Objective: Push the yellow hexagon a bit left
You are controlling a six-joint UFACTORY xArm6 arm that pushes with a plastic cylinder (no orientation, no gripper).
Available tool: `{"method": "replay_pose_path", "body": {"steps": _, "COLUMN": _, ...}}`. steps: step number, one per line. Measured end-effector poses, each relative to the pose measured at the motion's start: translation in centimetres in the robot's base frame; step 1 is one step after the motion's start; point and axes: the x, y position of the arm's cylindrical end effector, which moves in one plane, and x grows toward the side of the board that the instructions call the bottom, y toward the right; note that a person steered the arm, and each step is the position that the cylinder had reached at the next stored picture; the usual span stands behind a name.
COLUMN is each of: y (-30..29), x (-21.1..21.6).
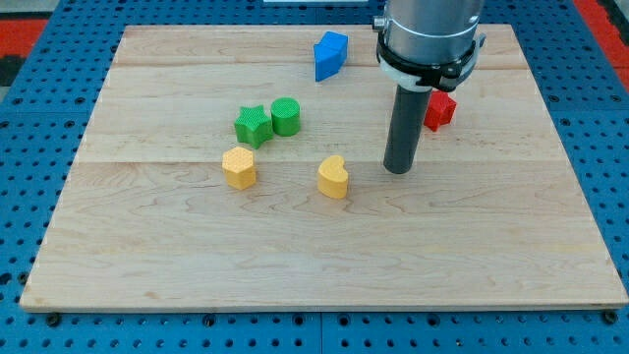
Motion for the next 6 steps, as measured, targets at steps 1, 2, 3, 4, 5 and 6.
{"method": "replay_pose_path", "body": {"steps": 1, "y": -5.0, "x": 0.5}}
{"method": "replay_pose_path", "body": {"steps": 2, "y": -10.5, "x": 0.5}}
{"method": "replay_pose_path", "body": {"steps": 3, "y": -12.2, "x": 0.5}}
{"method": "replay_pose_path", "body": {"steps": 4, "y": -7.4, "x": 1.1}}
{"method": "replay_pose_path", "body": {"steps": 5, "y": -11.2, "x": -0.7}}
{"method": "replay_pose_path", "body": {"steps": 6, "y": -16.4, "x": -2.7}}
